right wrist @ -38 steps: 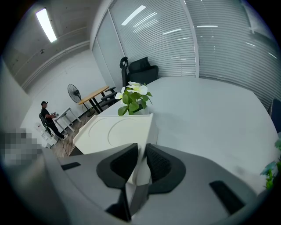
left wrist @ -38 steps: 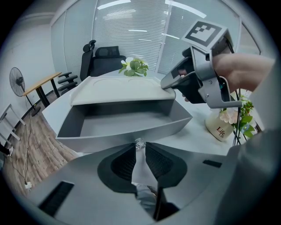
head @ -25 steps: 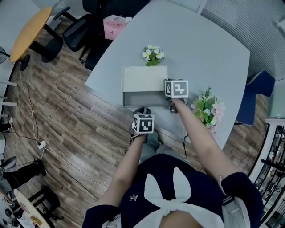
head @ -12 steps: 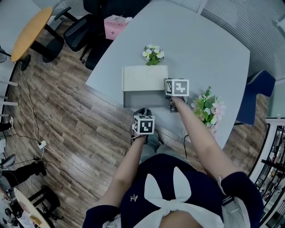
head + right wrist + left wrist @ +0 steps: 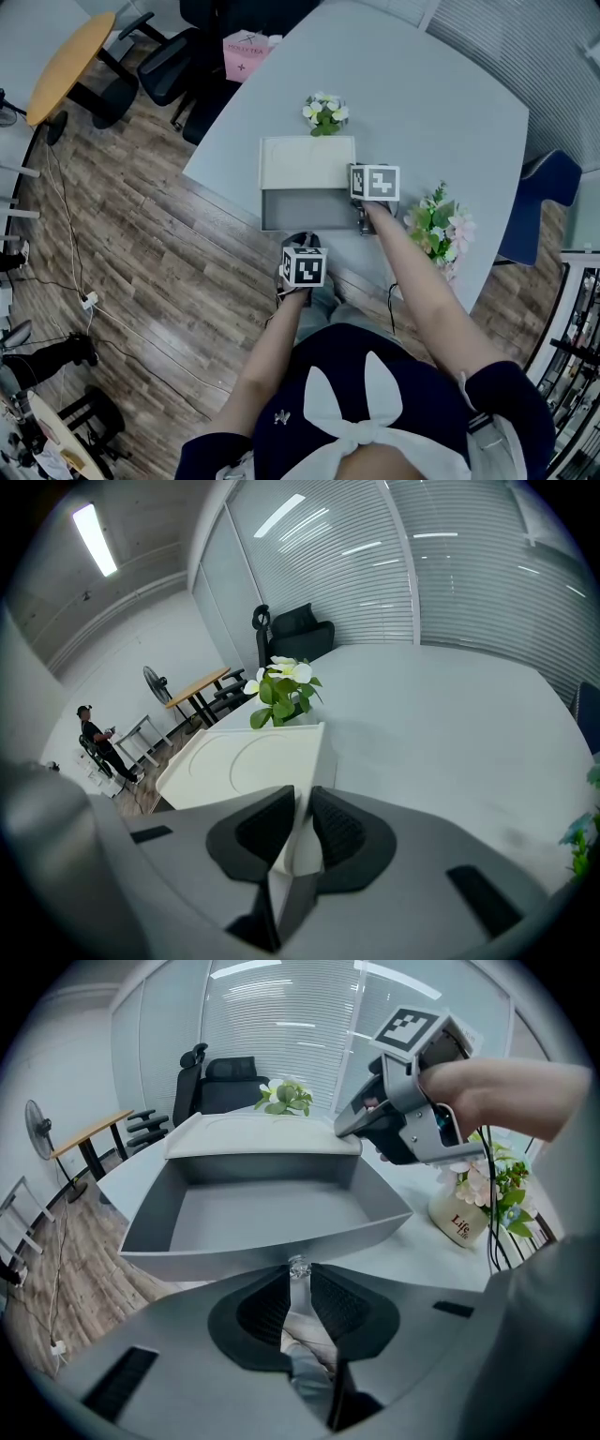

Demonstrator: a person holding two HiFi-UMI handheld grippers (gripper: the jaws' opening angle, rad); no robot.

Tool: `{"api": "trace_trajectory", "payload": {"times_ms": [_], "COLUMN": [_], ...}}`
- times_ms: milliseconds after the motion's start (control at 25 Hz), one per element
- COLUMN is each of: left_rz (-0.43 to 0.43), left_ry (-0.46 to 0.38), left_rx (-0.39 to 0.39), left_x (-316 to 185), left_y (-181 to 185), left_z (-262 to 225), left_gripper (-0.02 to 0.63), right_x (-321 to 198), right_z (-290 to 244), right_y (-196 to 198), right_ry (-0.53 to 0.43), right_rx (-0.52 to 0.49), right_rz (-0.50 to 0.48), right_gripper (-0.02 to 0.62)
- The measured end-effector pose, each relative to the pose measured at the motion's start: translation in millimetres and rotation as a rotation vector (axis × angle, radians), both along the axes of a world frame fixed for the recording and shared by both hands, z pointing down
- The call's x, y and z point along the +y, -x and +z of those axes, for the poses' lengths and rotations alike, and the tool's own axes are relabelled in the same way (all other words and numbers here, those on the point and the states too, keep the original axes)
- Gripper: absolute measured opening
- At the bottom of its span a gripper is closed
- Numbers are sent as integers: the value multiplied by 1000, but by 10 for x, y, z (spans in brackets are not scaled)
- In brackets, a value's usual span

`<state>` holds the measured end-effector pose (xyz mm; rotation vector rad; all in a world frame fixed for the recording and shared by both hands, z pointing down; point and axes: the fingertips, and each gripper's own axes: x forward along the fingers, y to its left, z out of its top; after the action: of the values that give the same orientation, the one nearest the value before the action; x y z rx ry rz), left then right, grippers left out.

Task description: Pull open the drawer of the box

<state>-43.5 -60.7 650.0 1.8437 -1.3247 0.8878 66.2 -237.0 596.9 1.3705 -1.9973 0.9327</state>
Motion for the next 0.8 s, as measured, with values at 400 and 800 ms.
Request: {"api": "trace_trajectory", "payload": {"times_ms": [400, 800], "left_rz": [1, 7], "left_ry": [5, 2], "left_rx": [2, -8], "left_x": [87, 143], "left_y": [-13, 0], "left_z": [9, 17], "left_gripper": [81, 81], "right_x": [-1, -11], "right_z": [-6, 2], "right_y": [4, 1], "right_ry": [-4, -6], "right_rx": [-11, -13], "right_rz": [-1, 5], "right_gripper": [67, 67]}}
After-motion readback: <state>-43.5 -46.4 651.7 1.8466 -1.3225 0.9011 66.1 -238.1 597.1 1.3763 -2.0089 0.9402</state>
